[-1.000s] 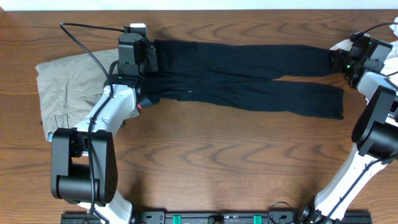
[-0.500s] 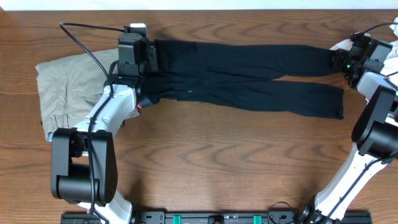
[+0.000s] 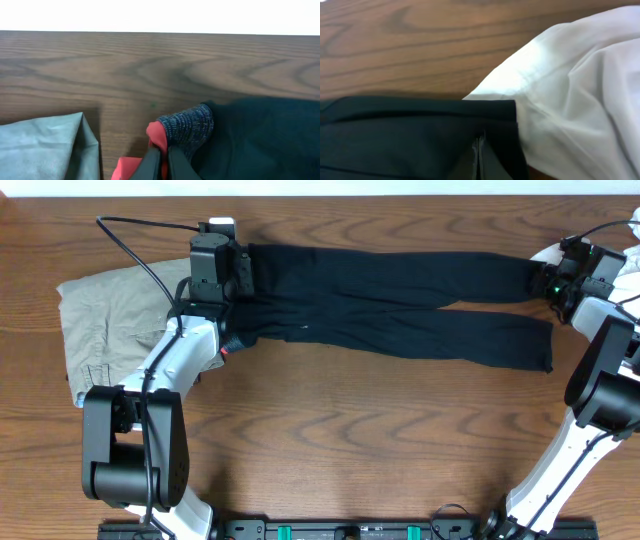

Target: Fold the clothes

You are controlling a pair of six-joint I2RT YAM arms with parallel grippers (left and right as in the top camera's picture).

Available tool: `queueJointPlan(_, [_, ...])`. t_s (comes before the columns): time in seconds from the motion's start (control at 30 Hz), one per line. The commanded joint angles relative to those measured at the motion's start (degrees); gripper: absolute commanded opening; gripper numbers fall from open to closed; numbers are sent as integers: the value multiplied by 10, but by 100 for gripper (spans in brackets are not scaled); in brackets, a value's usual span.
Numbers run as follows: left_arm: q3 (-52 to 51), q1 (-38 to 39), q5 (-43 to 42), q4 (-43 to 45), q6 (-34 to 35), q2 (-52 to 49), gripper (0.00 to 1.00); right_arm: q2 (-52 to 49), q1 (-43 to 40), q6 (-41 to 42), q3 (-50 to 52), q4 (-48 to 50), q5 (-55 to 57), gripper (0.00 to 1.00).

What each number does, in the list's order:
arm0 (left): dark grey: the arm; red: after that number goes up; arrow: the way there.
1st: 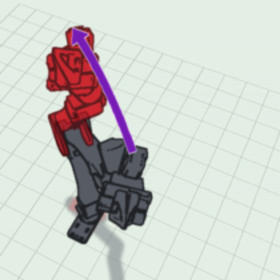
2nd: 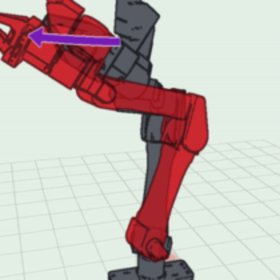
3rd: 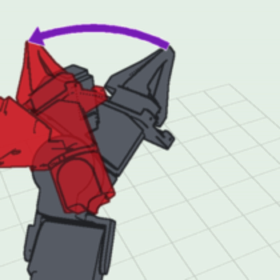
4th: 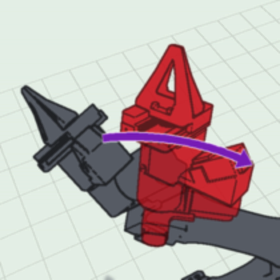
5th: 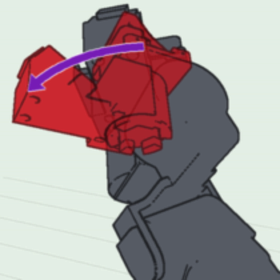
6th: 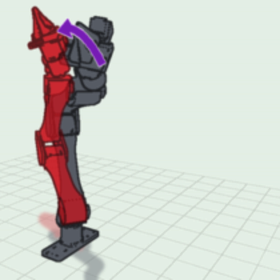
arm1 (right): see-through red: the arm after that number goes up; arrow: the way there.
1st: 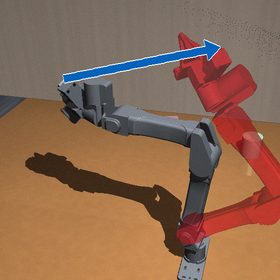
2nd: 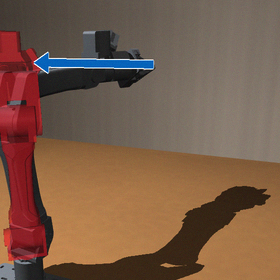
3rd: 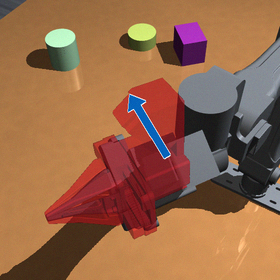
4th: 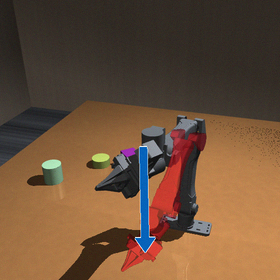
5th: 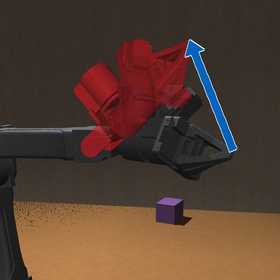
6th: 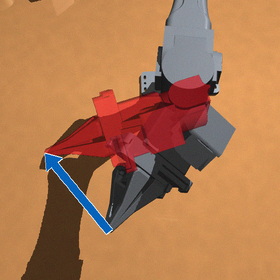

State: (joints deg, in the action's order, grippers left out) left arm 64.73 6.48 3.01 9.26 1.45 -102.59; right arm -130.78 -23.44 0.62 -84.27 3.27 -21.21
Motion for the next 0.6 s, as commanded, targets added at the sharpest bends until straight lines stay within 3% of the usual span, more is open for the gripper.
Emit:
queueJointPlan(0.0, [5,-3,7,2,-2,1,6,86,4,11,-21,-1,19,1])
queueJointPlan(0.17, [5,-3,7,3,-2,1,6,148,1,10,-21,-7,84,1])
queueJointPlan(0.37, [5,-3,7,2,-2,1,6,139,-5,7,-21,-40,104,2])
queueJointPlan(0.47, [5,-3,7,2,-2,1,6,101,-7,-1,-21,-47,111,21])
queueJointPlan(0.57, [5,-3,7,2,-1,1,6,58,-9,-1,-21,-47,105,29])
